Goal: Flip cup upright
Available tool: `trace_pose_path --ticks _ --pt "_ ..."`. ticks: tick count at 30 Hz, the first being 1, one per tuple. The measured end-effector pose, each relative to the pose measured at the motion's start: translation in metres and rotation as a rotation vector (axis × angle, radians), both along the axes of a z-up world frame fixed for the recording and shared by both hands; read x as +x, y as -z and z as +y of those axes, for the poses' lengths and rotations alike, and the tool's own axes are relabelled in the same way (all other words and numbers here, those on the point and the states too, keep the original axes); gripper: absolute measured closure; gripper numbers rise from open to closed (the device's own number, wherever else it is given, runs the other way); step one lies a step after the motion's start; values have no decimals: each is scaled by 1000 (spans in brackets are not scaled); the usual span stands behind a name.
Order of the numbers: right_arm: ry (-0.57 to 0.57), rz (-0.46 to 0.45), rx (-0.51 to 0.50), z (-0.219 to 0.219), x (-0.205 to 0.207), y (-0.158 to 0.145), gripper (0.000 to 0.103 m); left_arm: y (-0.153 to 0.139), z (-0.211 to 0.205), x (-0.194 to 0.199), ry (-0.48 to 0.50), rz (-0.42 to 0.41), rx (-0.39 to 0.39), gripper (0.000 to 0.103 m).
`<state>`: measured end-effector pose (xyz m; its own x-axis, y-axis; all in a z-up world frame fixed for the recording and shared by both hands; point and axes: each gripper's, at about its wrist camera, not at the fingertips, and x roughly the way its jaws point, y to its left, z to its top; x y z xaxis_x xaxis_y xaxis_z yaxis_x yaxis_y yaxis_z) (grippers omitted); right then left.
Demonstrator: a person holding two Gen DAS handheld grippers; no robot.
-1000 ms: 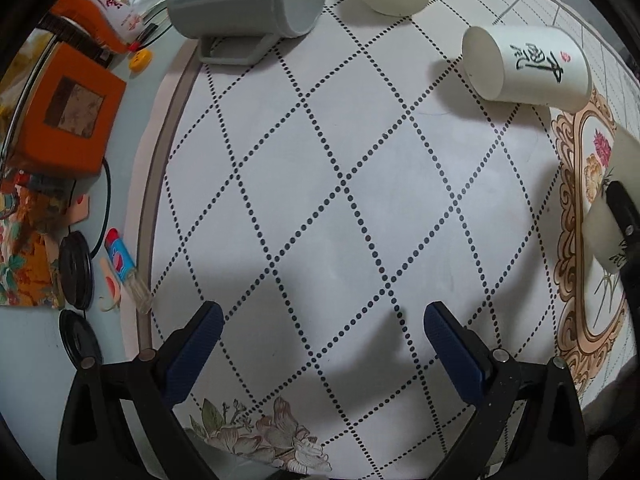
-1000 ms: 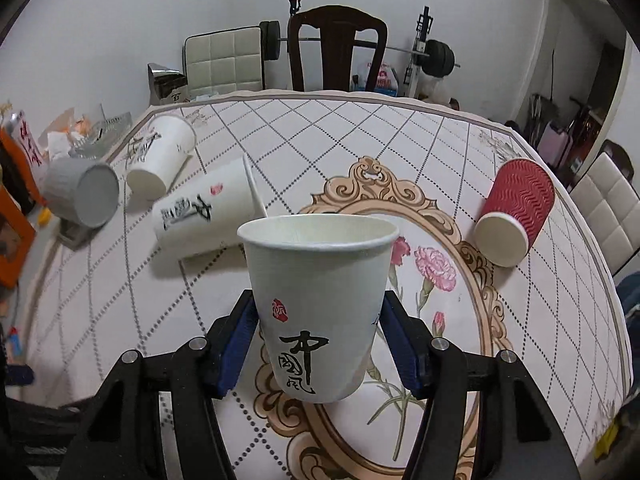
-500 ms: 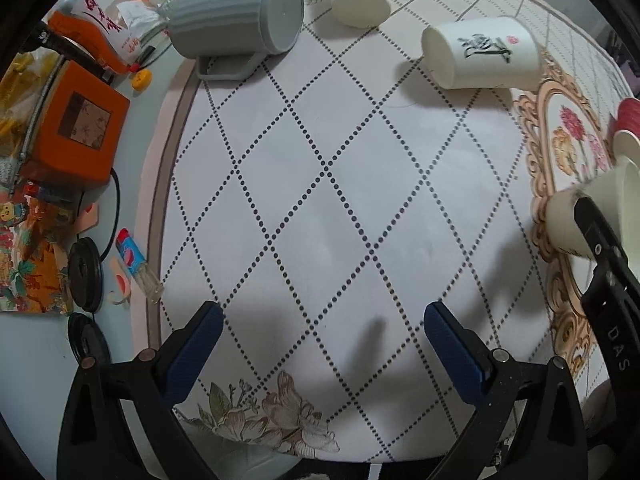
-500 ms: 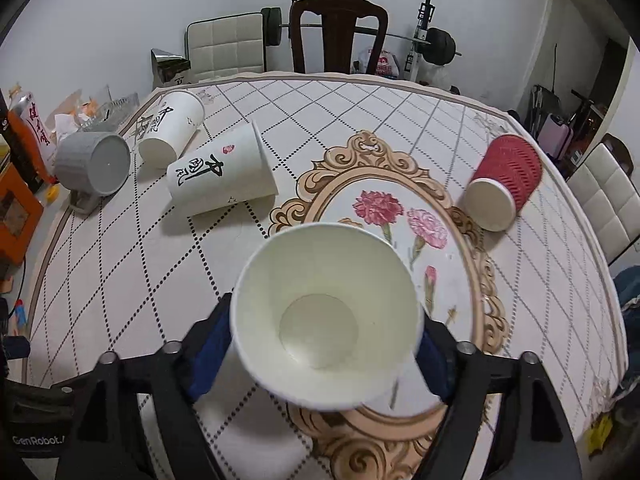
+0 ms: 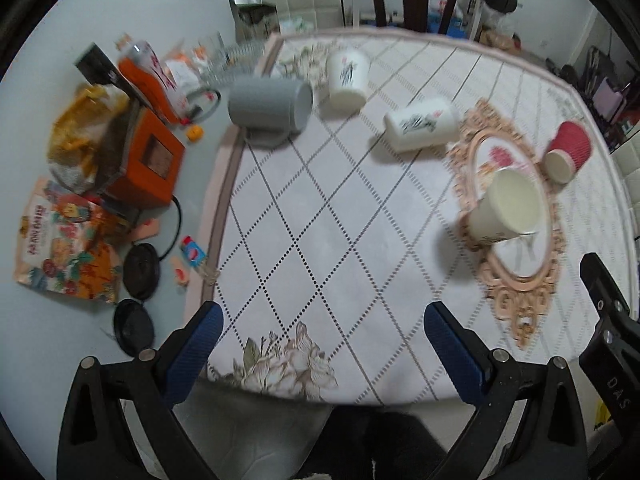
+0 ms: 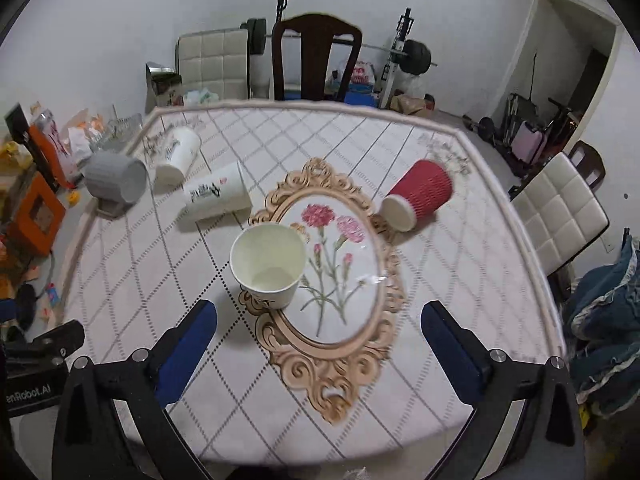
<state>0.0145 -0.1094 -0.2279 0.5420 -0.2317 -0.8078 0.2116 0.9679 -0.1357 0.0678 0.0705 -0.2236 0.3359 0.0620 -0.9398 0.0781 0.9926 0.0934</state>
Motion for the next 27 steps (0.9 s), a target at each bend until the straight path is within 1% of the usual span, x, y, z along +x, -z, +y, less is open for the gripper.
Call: trace_pose_path --ticks 6,10,13,16,20,27 --pt "2 -56 5 -10 -44 -74 0 -67 -9 -42 9 -121 -20 0" --pt "1 -77 -1 -12 -75 -117 0 -107 -10 -69 -1 -196 -38 0" --pt "-1 -91 -1 -15 -96 -142 0 -132 -11 -87 -5 -240 -44 0" --pt "-6 -106 15 -18 -115 -163 0 -150 -11 -105 0 -271 -48 0" --pt "-13 -123 25 -20 -140 -186 0 -168 -10 -125 0 -298 -54 0" --pt "-26 -146 34 -17 -167 -211 0 -189 -10 -152 0 -338 -59 0"
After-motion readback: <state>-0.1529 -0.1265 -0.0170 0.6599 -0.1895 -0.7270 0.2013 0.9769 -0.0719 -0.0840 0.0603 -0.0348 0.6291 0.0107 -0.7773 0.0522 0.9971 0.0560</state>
